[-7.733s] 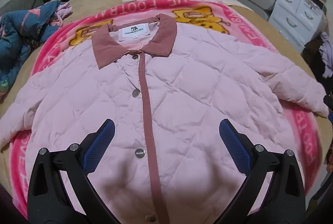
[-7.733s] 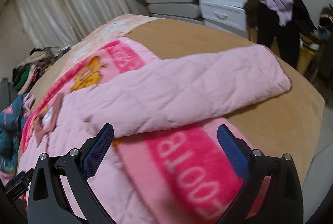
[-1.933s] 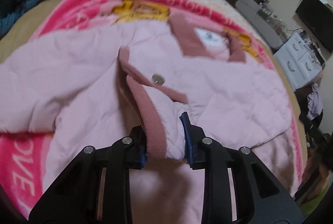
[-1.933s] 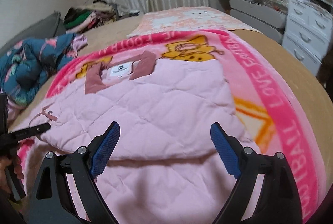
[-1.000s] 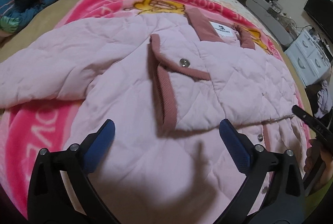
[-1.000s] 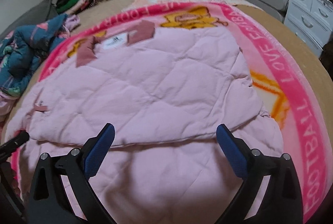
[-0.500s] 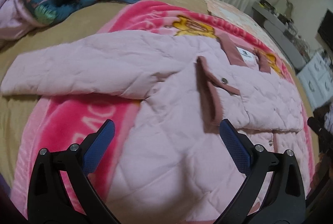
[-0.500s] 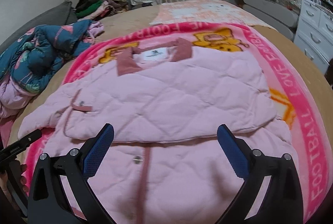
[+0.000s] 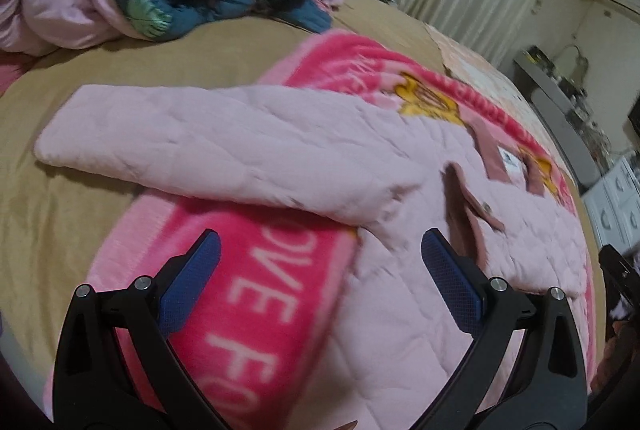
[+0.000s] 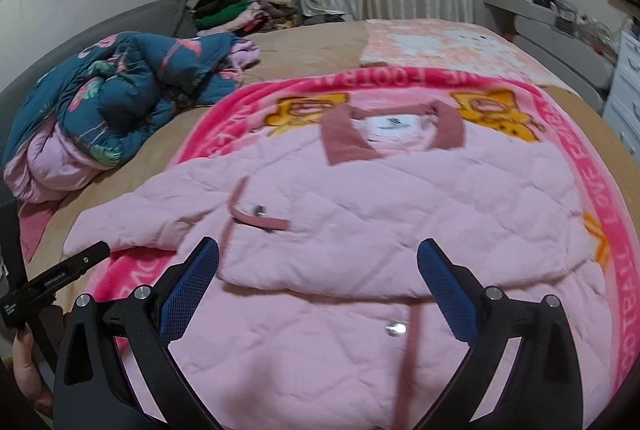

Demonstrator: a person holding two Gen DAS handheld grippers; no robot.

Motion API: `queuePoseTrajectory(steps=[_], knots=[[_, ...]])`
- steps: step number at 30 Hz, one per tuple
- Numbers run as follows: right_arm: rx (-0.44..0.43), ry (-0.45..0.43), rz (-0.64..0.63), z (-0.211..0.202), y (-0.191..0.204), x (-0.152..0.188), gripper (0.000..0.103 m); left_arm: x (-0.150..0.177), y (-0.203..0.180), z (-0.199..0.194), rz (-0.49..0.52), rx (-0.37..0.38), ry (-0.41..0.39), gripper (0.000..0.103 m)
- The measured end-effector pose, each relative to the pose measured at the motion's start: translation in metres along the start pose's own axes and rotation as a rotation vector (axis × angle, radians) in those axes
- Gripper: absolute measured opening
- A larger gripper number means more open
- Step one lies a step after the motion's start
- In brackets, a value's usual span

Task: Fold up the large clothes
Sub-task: 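Move the left tool to the cuff of the other sleeve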

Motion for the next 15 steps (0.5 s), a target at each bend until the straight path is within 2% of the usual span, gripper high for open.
queuePoseTrajectory(steps=[6,15], knots=[[-0.050,-0.010,-0.046,0.013,0.033,-0.021,0.099,-0.017,0.021,-0.003,-0.037,-0.046,-0.056,0.094],[-0.121,-0.012,-0.128,0.031,0.086,-0.045,0.099,-0.038,0.058,0.002,-0.127,-0.118,-0.083,0.094]])
Point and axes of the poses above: each gripper's, at about its wrist camera, not at the fingertips, and z roughly the way its jaws point, y to its left, x to its underside, the point moved 1 cm from there along z, roughly the way its jaws point, and after that the axes turned 15 degrees about -z, right-handed, at the moved point
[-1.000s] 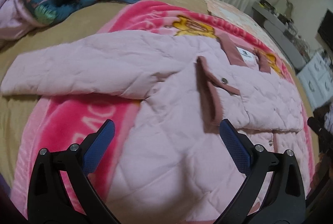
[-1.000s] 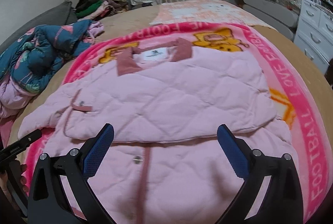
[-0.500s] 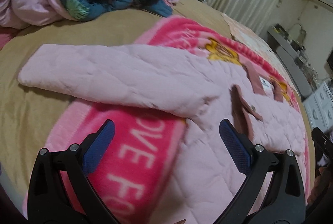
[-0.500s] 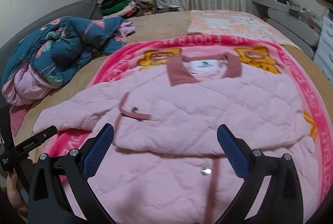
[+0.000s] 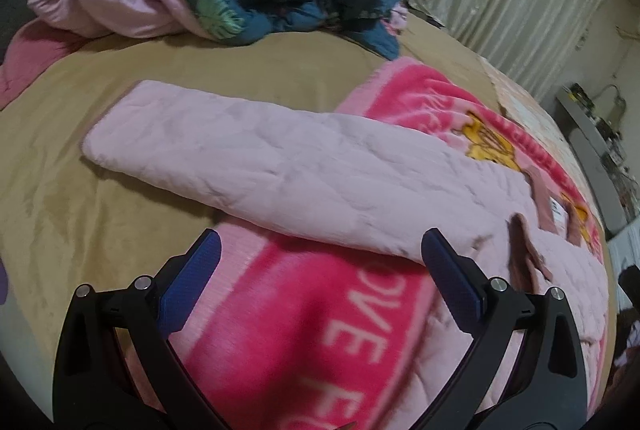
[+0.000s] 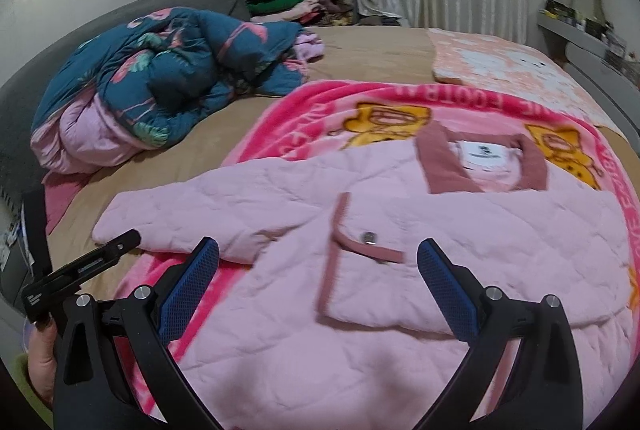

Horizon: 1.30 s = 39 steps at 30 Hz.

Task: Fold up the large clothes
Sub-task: 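Move the left tool to the cuff of the other sleeve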

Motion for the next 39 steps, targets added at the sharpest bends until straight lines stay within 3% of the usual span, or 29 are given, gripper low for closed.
queuePoseTrajectory(steps=[7,13,26,34,39], knots=[[-0.050,0.026,-0.083,0.022,0.039,-0.018,0.099,-0.016,0.018,0.001,-0.005,-0.080,-0.049,0.094],[-0.082,0.027,-0.154,0.039,0.070,-0.036,0.099,-0.034,0.046,0.004,-0.082,-0.109,-0.054,0.094],[-0.155,0.058,-0.255,0.086,0.133,-0.066,0.099,-0.064,0.119,0.034,-0.342,-0.167,-0.003,0.094],[-0.176,0.084,-0.264,0.103,0.145,-0.063,0.099,-0.062,0.143,0.070,-0.479,-0.138,0.080,0.094],[-0.150,0.105,-0.218,0.097,0.123,-0.047,0.099,-0.062,0.139,0.079,-0.512,-0.070,0.057,0.094]])
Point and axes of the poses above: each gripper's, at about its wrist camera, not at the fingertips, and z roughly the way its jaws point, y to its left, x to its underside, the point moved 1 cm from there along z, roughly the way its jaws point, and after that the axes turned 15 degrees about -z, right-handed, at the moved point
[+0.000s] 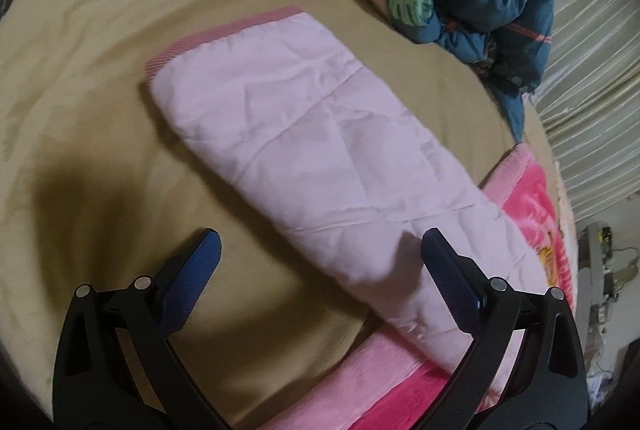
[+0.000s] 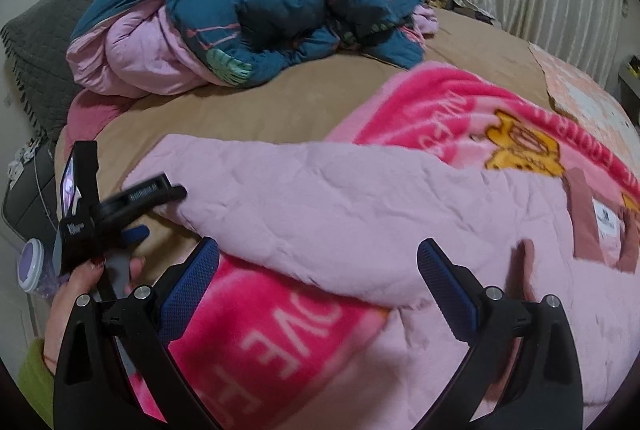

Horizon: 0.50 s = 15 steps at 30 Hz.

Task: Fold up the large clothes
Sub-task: 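Move the left tool to the cuff of the other sleeve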

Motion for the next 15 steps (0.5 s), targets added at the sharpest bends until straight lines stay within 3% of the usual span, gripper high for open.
queuePoseTrajectory(steps=[4,6,8,9,11,15], knots=[[0.025,-0.006,0.067,-0.018,-0.023,0.024,0.099,-0.002,-0.002,0.006,-0.012,0.031,-0.028,0.092],[0.041,-0.009,0.095,-0.027,-0.035,0.036,0.099,-0.004,-0.002,0.012,-0.028,0.024,-0.033,0.078],[0.065,-0.012,0.133,-0.039,-0.052,0.051,0.099,-0.005,-0.002,0.014,-0.039,0.037,-0.040,0.049],[0.080,-0.015,0.154,-0.045,-0.060,0.059,0.099,-0.006,-0.003,0.014,-0.041,0.043,-0.040,0.046],[0.110,-0.016,0.186,-0.054,-0.074,0.071,0.099,-0.005,-0.005,0.008,-0.030,0.073,-0.064,0.027],[0.149,-0.015,0.293,-0.074,-0.104,0.098,0.099,-0.002,-0.022,-0.015,0.026,0.145,-0.118,0.013]])
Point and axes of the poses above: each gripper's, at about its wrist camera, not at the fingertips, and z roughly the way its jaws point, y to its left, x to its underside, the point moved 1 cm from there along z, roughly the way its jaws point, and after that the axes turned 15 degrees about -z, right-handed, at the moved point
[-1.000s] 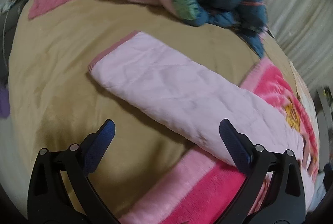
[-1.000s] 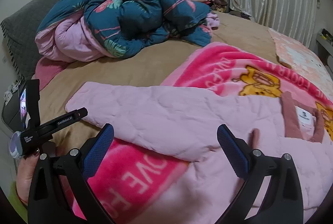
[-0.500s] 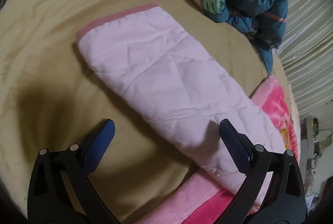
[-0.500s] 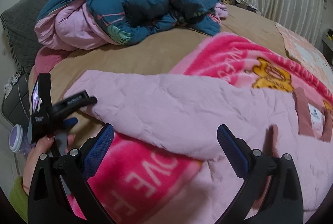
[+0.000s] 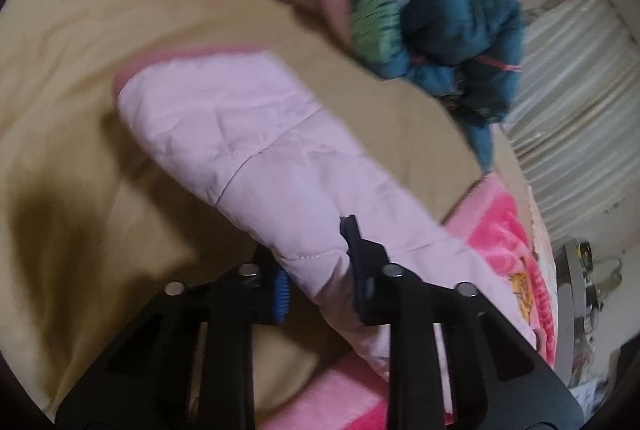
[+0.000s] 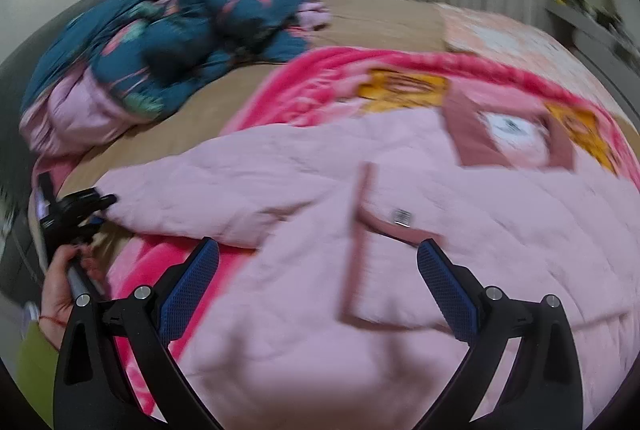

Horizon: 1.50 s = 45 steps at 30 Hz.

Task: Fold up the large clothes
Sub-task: 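Move the left tool to the cuff of the other sleeve, then close the left tool on the sleeve cuff and lift it, then carry the held sleeve with the left tool across the jacket front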

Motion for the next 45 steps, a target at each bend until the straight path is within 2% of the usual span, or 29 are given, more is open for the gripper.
queuePoseTrajectory(steps=[3,6,9,12,21,27,38,45], knots=[[0.025,-0.016,0.022,-0.012,-0.018,0.008,0.099,0.002,-0.018,-0.025,0.037,0.071,-0.050,0.011],[0.063,-0.022,0.048,-0.023,-0.037,0.019,0.099,0.006,-0.031,-0.040,0.083,0.099,-0.097,0.011],[0.074,-0.025,0.087,-0.029,-0.051,0.031,0.099,0.011,-0.041,-0.053,0.082,0.157,-0.101,0.010],[0.065,-0.031,0.109,-0.034,-0.057,0.043,0.099,0.020,-0.052,-0.071,0.120,0.183,-0.148,0.010],[0.075,-0.032,0.179,-0.055,-0.082,0.075,0.099,0.049,-0.076,-0.118,0.193,0.295,-0.153,0.010],[0.097,-0.066,0.186,-0.078,-0.092,0.081,0.099,0.067,-0.093,-0.143,0.252,0.325,-0.153,0.010],[0.087,-0.135,0.191,-0.117,-0.100,0.088,0.099,0.100,-0.137,-0.190,0.383,0.398,-0.159,0.010],[0.095,-0.179,0.214,-0.147,-0.116,0.098,0.099,0.136,-0.172,-0.214,0.470,0.453,-0.151,0.010]])
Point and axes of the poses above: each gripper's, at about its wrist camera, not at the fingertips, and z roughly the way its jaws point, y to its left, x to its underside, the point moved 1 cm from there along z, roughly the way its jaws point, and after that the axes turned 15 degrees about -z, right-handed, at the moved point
